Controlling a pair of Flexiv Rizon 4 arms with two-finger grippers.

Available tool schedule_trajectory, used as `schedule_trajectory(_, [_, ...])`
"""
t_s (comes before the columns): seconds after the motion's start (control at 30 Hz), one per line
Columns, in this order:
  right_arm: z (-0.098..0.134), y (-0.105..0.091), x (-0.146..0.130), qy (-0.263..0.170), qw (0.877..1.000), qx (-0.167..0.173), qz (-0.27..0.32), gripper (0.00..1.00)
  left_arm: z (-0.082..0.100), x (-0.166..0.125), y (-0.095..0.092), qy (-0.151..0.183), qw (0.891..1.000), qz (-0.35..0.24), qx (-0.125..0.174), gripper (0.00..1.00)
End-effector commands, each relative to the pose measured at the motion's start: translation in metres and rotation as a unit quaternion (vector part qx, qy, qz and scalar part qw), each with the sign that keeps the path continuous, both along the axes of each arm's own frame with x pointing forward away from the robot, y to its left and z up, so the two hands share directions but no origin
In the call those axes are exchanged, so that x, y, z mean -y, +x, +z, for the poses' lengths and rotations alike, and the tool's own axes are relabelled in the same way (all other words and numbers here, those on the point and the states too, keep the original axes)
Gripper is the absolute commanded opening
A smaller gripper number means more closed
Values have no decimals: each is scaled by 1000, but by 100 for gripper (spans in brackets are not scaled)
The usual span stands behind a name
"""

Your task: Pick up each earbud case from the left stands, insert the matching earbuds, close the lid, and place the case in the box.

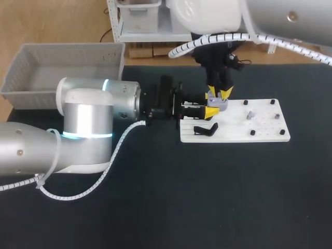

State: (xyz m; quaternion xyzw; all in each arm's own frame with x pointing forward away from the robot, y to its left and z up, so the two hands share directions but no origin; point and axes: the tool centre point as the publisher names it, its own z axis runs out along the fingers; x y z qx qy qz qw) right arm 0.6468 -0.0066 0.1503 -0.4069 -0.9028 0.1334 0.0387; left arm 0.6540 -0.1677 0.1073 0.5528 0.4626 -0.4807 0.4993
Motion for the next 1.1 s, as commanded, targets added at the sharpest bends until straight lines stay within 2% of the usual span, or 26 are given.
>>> schedule_trajectory(0.03, [-2,-1,4,3,1000,2,0,0,-1,0,-1,-1,1000,3,1,0])
schedule_trajectory(0.5, [-10,4,6,8,1000,0,-1,0,-1,0,-1,-1,1000,3,1,0])
schedule_trajectory(0.57, [-10,3,6,13,1000,2,0,48,-1,0,-1,-1,1000,3,1,0])
schedule_trajectory(0.6, [-9,2,5,16,1000,3,2,100,-1,0,-1,-1,1000,3,1,0])
schedule_trajectory(0.8, [7,-26,6,55,998,22,34,100,-1,0,-1,-1,1000,3,1,0])
schedule_trajectory(0.9, [15,-43,13,74,995,50,54,100,-1,0,-1,-1,1000,3,1,0])
schedule_trajectory(0.93, [17,-47,19,96,991,69,56,100,-1,0,-1,-1,1000,3,1,0])
schedule_trajectory(0.97, [19,-50,25,98,990,79,62,84,-1,0,-1,-1,1000,3,1,0])
schedule_trajectory(1.0, [18,-53,30,90,990,85,66,74,-1,0,-1,-1,1000,3,1,0])
schedule_trajectory(1.1, [19,-60,47,110,983,117,88,73,-1,0,-1,-1,1000,3,1,0])
